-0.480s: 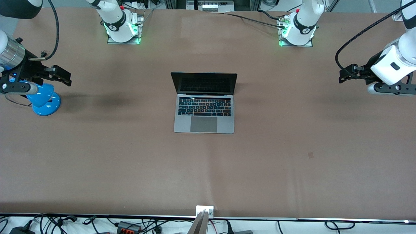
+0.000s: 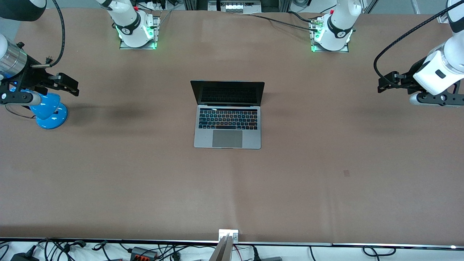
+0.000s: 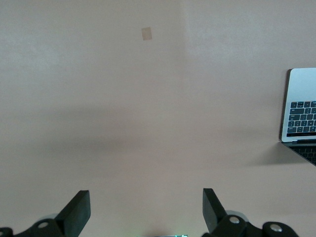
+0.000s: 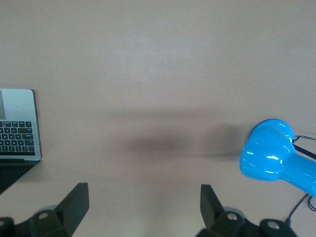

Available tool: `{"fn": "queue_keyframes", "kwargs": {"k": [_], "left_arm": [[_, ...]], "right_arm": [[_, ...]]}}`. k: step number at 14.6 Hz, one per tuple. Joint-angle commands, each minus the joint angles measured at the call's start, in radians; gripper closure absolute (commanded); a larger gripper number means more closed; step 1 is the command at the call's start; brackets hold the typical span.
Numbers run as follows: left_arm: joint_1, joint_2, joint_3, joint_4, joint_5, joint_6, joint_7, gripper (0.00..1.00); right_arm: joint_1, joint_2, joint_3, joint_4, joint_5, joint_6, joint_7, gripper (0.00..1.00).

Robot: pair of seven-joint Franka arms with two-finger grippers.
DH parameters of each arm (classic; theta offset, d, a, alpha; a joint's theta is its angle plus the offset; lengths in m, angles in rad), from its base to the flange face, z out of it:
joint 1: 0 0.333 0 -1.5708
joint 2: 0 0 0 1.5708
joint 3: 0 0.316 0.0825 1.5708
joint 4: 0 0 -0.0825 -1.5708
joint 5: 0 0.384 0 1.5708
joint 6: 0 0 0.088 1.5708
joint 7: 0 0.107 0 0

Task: Close laptop with both arms from behind

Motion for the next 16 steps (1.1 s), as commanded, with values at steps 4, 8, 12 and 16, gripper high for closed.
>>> {"fn": "queue_keyframes", "kwargs": {"k": [4,8,12,16], "left_arm": [[0.002,0.039,-0.003,0.044,-0.016,-0.010,-0.008,0.00],[0.000,0.104,-0.002,0.113,-0.024,-0.051,0.000,0.00],[-0.007,0.187,0.000,0.184,-0.014,-0.054,0.014,0.00],[-0.011,0.202,-0.005,0.178,-0.018,-0.056,0.017,0.14]], "right_arm": [[-0.007,0.009,0.004,0.035,0.018,-0.019,0.002,0.00],[-0.009,0.019,0.001,0.032,0.027,-0.094,0.002,0.00],[0.004,0.019,0.007,0.035,0.057,-0.104,0.032,1.00],[0.008,0.042,0.010,0.035,0.072,-0.157,0.077,1.00]]}}
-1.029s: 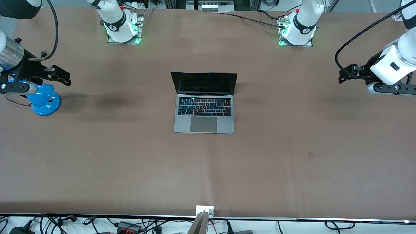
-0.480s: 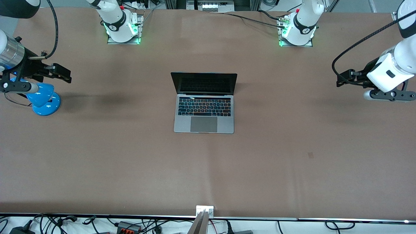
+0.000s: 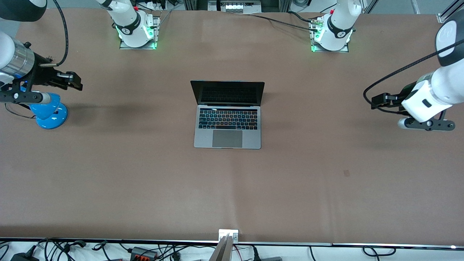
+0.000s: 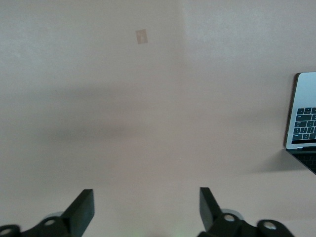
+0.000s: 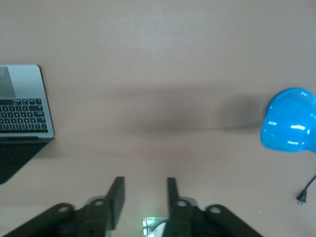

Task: Close laptop with both arms from behind

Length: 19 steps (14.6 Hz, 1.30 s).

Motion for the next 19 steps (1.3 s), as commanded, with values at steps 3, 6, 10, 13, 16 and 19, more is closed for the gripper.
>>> {"fn": "queue_keyframes", "kwargs": {"k": [3,6,10,13,16,19], "left_arm": [[-0.006,0.013,-0.005,0.036,-0.022,-0.095,0.020,0.84],[-0.019,0.015,-0.013,0.034,-0.027,-0.093,0.015,0.99],[-0.032,0.007,-0.046,-0.010,-0.030,-0.100,0.006,0.99],[-0.032,-0.003,-0.086,-0.088,-0.180,-0.089,-0.035,0.99],[-0.051,-0.049,-0.184,-0.145,-0.231,-0.067,-0.178,0.99],[-0.052,-0.100,-0.350,-0.255,-0.231,0.014,-0.301,0.99]], "right_arm": [[0.046,0.045,0.006,-0.011,0.044,-0.026,0.040,1.00],[0.086,0.067,0.006,-0.069,0.155,0.000,0.083,1.00],[0.089,0.059,0.006,-0.208,0.323,0.063,0.105,1.00],[0.132,0.009,0.006,-0.311,0.351,0.121,0.103,1.00],[0.161,-0.126,0.007,-0.524,0.405,0.256,0.103,1.00],[0.262,-0.244,0.006,-0.705,0.474,0.381,0.111,1.00]]}}
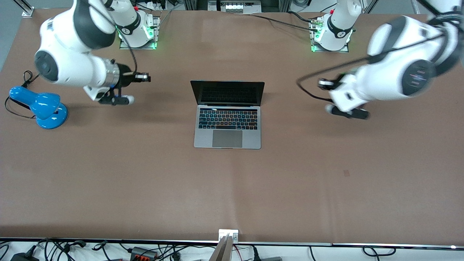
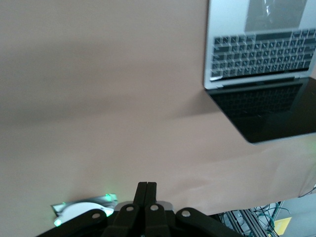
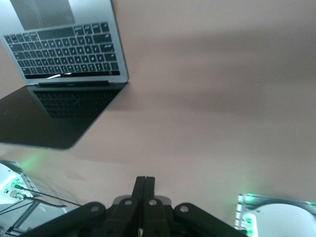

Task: Close laptop with both arms from behind
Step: 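Move both grippers toward the laptop screen's back edge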

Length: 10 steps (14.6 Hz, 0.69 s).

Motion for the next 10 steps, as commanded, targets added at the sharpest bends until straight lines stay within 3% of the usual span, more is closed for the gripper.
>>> {"fn": "queue_keyframes", "kwargs": {"k": [1,6,10], "left_arm": [[0.002,-0.087,-0.136,-0.144,-0.012,0.093,-0.063,0.99],[0.008,-0.121,-0.310,-0.254,-0.018,0.159,-0.164,0.99],[0.006,-0.198,-0.368,-0.400,-0.062,0.260,-0.169,0.99]], "right_arm": [[0.110,-0.145,-0.005,-0.185,0.060,0.117,0.047,1.00],[0.242,-0.107,-0.004,-0.259,0.120,0.315,0.124,1.00],[0.294,-0.023,-0.004,-0.256,0.140,0.436,0.135,1.00]]}}
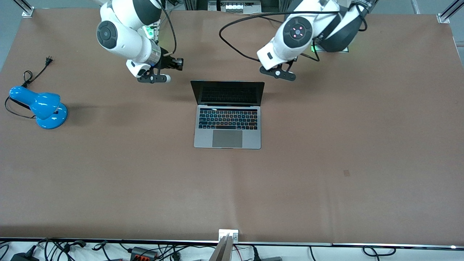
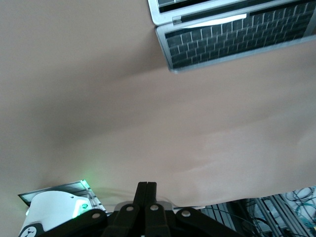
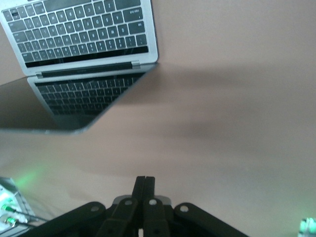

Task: Close laptop with both arms from behind
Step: 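Move both grippers toward the laptop screen's back edge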

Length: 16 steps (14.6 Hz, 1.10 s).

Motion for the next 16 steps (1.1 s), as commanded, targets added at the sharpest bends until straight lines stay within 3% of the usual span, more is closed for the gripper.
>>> {"fn": "queue_keyframes", "kwargs": {"k": [1,10,16], "left_arm": [[0.020,-0.096,-0.043,-0.142,-0.098,0.137,0.001,0.99],[0.015,-0.058,-0.103,-0.254,-0.110,0.462,-0.034,0.99],[0.017,0.019,-0.106,-0.254,-0.196,0.653,-0.030,0.99]], "right_arm": [[0.055,0.064,-0.010,0.001,0.061,0.098,0.010,1.00],[0.121,0.139,-0.012,0.018,0.073,0.199,0.010,1.00],[0.109,0.211,-0.015,0.088,0.073,0.204,0.007,1.00]]}}
